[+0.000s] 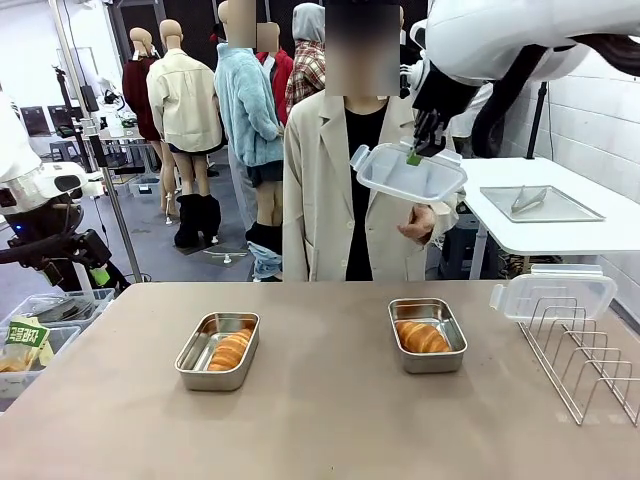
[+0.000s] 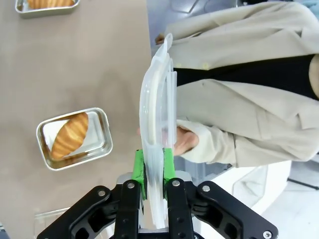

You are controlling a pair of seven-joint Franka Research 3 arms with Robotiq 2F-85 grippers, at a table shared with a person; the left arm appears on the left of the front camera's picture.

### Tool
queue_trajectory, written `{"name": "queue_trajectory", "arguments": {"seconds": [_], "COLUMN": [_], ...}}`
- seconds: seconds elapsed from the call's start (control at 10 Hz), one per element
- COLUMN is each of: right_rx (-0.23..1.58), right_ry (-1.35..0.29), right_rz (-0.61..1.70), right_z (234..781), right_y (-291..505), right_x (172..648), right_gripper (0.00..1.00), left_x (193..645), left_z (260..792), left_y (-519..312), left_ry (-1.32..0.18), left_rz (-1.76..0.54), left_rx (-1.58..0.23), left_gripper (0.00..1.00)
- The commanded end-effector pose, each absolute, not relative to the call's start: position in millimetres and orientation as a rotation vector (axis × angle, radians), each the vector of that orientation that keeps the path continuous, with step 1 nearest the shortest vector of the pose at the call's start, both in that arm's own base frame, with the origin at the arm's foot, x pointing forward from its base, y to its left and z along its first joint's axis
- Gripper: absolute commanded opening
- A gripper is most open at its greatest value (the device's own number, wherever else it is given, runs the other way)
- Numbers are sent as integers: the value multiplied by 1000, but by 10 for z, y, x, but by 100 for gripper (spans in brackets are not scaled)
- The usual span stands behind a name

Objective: Place the bread in airtight containers.
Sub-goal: Release when the human grabs the Airtight Container lid.

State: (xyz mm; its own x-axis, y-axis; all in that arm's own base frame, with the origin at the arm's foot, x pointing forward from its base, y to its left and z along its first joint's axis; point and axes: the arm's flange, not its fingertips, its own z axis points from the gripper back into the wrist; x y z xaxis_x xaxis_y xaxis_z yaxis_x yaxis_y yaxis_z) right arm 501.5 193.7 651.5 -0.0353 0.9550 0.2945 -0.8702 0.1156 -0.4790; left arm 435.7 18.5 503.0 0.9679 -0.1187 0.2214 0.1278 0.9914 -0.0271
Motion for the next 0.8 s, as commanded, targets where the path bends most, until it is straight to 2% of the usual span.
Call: {"name": "queue_trajectory", "arguments": {"seconds": [0.0, 0.3, 0.4, 0.7], "right_rx": [-125, -141, -137, -98], "right_ry": [-626, -577, -560, -493], "right_rz": [1423, 1405, 1407, 1399], "right_z": [6615, 6523, 6547, 6663], "right_y": [1962, 1980, 1950, 1827], "right_x": [5130, 5274, 5281, 5157], "right_gripper": [0, 0, 7, 63], "left_x": [4359, 4359, 4359, 4359], "left_z": [5036, 5036, 5036, 5036], "left_y": [203, 203, 203, 203], "left_ry": [-223, -223, -223, -223], "left_rz": [-123, -123, -123, -123], "left_rx": [-45, -45, -45, -45], "left_gripper": [100, 100, 100, 100]}}
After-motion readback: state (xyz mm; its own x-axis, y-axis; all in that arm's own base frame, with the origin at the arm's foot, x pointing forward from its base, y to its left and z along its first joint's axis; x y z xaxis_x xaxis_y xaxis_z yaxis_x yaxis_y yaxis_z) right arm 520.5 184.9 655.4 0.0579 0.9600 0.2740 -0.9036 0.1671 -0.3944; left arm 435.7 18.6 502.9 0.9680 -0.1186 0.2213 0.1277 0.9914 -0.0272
